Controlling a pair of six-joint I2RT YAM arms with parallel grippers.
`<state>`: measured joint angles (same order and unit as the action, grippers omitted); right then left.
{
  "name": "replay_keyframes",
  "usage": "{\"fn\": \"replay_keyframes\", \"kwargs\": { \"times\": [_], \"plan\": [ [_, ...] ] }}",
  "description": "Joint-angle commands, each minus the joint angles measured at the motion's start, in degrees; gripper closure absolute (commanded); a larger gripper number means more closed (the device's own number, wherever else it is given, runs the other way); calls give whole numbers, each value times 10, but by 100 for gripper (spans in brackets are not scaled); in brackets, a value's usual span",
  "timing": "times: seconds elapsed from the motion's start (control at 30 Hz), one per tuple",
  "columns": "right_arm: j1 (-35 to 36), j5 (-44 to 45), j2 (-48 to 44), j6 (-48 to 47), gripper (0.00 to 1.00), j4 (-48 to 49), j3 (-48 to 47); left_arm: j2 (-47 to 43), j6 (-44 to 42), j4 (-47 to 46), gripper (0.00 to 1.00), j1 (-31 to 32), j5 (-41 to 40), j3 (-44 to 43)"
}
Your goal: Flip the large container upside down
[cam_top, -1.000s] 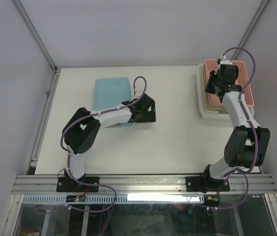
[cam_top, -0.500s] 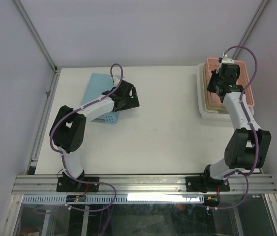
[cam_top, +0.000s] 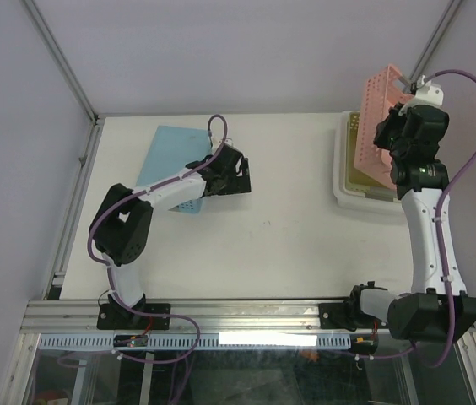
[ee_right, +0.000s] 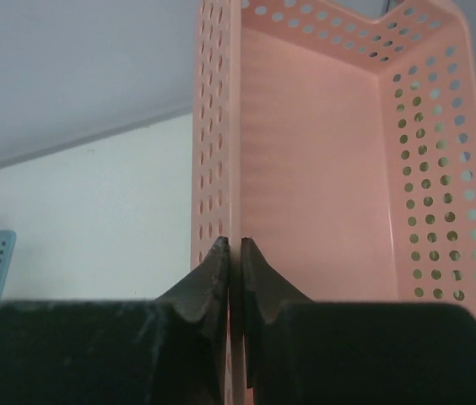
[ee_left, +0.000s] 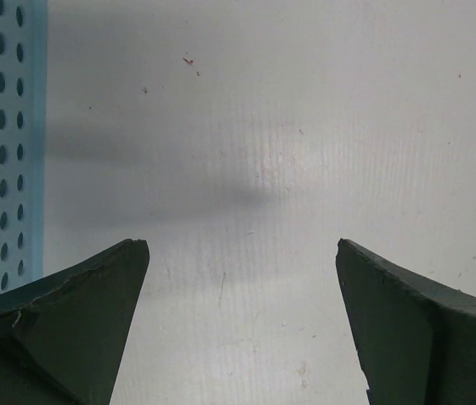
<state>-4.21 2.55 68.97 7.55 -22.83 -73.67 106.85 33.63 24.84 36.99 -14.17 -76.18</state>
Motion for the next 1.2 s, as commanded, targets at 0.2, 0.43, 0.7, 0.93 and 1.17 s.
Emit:
{"fn": "replay_keyframes", "kwargs": {
  "times": [0.2, 0.43, 0.7, 0.93, 1.17],
  "plan": [
    [0, -80, -89, 33, 100, -10, -101, -14, -8, -20, 1, -28, 1, -9],
    [1, -266, -112, 141, 100, 5, -115, 9, -21, -19, 1, -86, 1, -26],
    [56, -387, -112, 232, 100, 41, -73, 27, -51, -14, 1, -168, 17, -82],
    [141, -367, -99, 241, 100, 57, -24, 25, -71, 6, 1, -209, 52, -138],
    [153, -340, -98, 265, 100, 92, 28, -73, -59, 19, 1, -211, 96, -107]
  ]
}}
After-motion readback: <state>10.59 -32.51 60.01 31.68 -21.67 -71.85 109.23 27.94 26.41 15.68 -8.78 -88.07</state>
